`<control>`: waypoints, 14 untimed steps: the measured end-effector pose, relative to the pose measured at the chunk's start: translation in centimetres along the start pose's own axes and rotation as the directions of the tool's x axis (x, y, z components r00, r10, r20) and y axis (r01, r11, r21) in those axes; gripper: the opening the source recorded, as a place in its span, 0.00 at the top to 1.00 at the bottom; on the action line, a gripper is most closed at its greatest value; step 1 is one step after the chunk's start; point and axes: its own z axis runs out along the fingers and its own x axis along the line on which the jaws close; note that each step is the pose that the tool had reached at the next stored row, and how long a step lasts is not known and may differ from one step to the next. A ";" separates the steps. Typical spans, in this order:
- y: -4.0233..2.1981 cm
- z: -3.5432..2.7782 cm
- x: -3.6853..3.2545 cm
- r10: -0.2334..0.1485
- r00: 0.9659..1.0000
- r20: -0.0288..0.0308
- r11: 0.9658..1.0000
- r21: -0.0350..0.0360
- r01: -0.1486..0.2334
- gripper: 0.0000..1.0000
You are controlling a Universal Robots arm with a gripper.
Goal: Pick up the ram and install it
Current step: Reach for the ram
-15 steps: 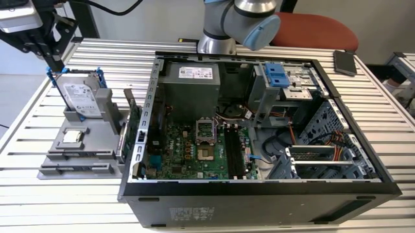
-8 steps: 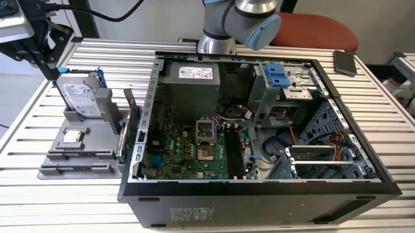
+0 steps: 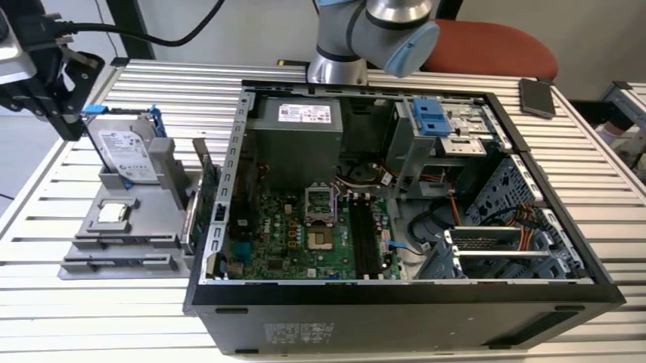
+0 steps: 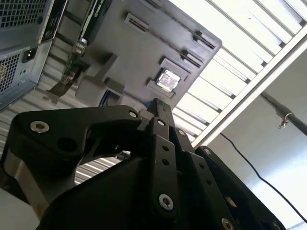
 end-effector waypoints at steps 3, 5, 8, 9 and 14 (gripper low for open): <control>-1.02 -0.01 0.04 0.000 1.000 0.000 1.000 0.000 0.000 1.00; -1.52 -0.02 0.24 0.000 1.000 0.000 1.000 0.000 0.000 1.00; -2.29 -0.02 0.60 0.000 1.000 0.000 1.000 0.000 0.000 1.00; -2.56 -0.01 0.63 0.000 1.000 0.000 1.000 0.000 0.000 1.00; -3.79 0.00 0.65 0.001 1.000 0.000 1.000 0.000 -0.001 1.00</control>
